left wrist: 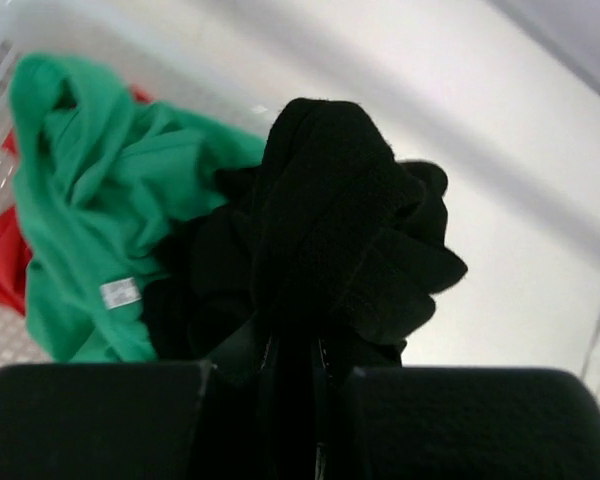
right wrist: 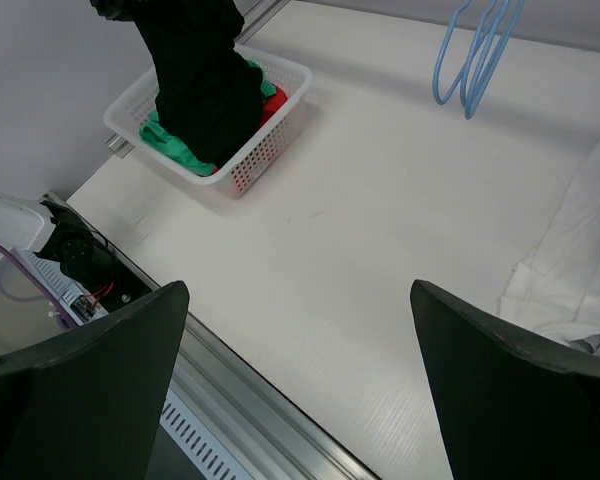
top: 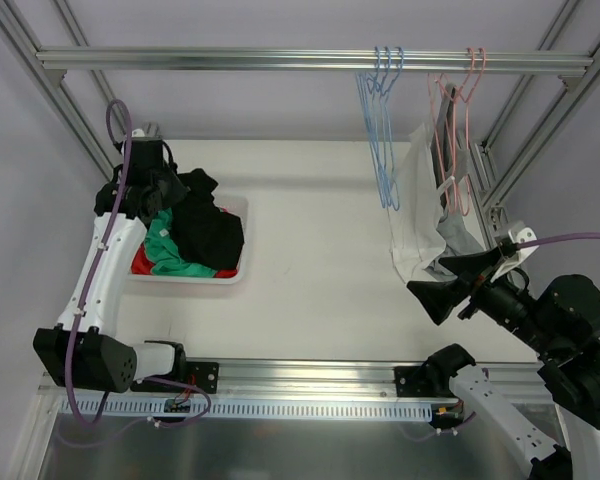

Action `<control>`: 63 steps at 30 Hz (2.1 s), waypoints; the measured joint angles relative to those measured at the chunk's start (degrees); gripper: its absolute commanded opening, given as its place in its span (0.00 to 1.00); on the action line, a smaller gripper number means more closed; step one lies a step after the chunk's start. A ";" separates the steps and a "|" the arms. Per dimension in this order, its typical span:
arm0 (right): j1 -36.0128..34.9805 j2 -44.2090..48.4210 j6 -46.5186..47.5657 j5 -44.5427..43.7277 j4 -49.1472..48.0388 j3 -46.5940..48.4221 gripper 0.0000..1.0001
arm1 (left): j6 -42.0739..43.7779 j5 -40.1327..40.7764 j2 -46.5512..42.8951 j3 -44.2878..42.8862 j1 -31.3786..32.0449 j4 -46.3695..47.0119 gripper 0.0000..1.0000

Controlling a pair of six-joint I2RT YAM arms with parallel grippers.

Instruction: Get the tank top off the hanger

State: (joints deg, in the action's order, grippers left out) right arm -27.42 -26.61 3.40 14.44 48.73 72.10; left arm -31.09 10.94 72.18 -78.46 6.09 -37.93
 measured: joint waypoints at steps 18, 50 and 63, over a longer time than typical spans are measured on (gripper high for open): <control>0.00 -0.33 -1.77 2.91 -3.02 -4.98 1.00 | -15.67 2.08 14.56 20.57 -3.50 11.91 0.00; 20.33 -55.56 10.16 -12.68 7.69 43.54 0.62 | -2.21 -18.10 -29.55 18.58 -0.22 6.71 0.99; 20.76 -62.16 12.41 -12.66 8.02 46.62 0.28 | 6.67 -27.15 -32.92 25.51 7.13 4.55 0.99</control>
State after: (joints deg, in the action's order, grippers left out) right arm -6.66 -88.77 15.81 1.78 56.75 118.72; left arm -24.43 -16.21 39.27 -52.95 13.21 -33.39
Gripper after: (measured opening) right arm 0.329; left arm 0.986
